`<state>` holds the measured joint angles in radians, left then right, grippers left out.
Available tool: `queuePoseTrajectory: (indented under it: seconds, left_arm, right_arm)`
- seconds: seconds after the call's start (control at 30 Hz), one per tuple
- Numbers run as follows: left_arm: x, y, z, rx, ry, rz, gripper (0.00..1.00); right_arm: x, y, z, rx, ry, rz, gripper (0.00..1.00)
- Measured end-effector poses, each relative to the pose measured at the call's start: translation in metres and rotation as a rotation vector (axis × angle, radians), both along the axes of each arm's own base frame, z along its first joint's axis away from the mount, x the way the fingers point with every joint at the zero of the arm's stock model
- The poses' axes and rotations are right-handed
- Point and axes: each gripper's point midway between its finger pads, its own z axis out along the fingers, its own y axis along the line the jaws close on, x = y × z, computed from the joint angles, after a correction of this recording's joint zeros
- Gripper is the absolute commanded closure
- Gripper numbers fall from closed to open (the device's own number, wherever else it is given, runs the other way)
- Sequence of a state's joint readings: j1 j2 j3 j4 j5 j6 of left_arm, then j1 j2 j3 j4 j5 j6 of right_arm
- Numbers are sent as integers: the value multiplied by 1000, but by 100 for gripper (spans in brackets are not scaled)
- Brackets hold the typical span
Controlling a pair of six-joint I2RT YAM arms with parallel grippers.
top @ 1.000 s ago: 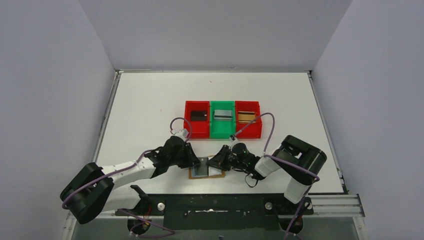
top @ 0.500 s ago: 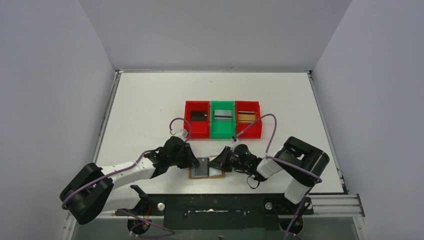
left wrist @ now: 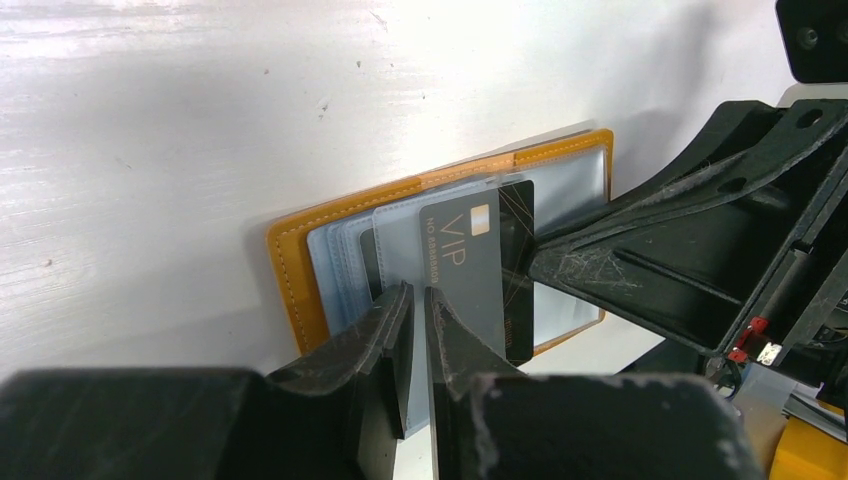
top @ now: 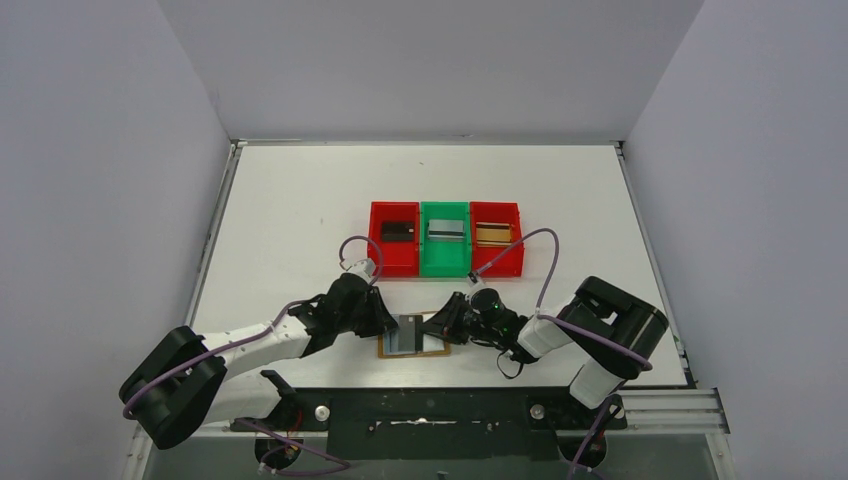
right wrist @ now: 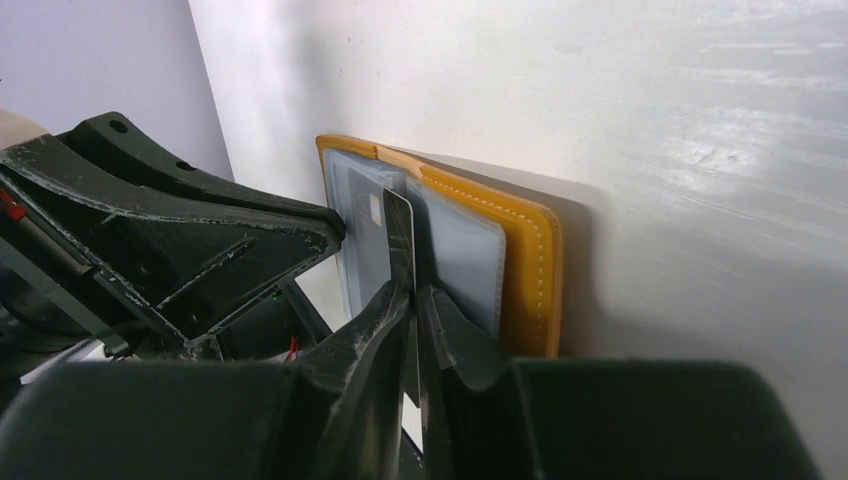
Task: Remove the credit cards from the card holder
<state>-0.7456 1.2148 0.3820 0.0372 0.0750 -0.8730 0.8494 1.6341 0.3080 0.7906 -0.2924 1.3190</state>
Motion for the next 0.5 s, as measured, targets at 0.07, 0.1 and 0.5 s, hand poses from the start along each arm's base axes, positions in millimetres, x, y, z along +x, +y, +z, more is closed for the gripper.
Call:
queuePoseTrajectory:
  seconds: [0.07, 0.1, 0.5]
  left_arm:
    - [0, 0, 0, 1, -1, -2, 89]
    - [0, 0, 0, 1, -2, -2, 89]
    - [0, 0, 0, 5, -5, -8, 89]
  right_arm:
    - [0, 0, 0, 2, 2, -1, 78]
    - [0, 1, 1, 5, 3, -3, 73]
    - [5, 9, 11, 86, -7, -14, 56]
